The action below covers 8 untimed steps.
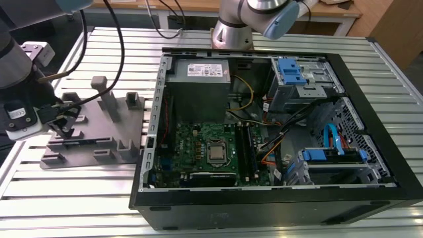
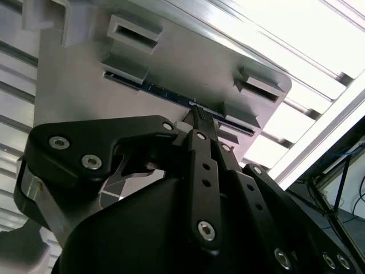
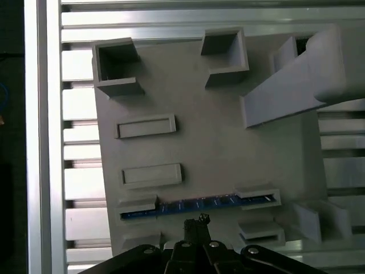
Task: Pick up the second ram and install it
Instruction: 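Reach for the second ram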
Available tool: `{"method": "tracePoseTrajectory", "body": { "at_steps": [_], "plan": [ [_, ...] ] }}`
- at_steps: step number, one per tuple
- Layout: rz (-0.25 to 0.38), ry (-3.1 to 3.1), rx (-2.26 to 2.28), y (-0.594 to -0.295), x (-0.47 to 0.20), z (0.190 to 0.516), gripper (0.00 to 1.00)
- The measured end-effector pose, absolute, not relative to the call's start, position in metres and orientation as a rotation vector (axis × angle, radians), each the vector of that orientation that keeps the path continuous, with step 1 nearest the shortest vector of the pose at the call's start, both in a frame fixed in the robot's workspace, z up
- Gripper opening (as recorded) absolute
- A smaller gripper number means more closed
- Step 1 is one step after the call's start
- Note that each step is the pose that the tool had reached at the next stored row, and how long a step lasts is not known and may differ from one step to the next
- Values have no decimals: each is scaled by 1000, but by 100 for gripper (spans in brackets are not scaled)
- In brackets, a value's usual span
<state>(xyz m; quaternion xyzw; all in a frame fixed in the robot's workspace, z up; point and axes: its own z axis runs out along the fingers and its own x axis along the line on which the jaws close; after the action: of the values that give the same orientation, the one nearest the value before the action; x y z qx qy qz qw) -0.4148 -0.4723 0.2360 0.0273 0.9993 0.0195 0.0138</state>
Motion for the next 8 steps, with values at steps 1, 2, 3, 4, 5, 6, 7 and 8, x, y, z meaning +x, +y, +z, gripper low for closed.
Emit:
{"method": "tracePoseTrajectory", "body": {
  "at_steps": [1, 2, 3, 4, 5, 6, 7, 8],
  "plan": [
    [61, 3112, 82, -471, -415, 234, 7],
    [61, 3113, 80, -470, -415, 232, 7],
    [61, 3113, 78, -469, -415, 230, 7],
    [61, 3113, 75, -468, -415, 229, 7],
    [61, 3113, 73, -466, -414, 227, 7],
    [61, 3113, 71, -465, -414, 225, 7],
    [61, 3113, 68, -464, -414, 223, 7],
    [61, 3113, 66, -463, -414, 221, 7]
  ]
}}
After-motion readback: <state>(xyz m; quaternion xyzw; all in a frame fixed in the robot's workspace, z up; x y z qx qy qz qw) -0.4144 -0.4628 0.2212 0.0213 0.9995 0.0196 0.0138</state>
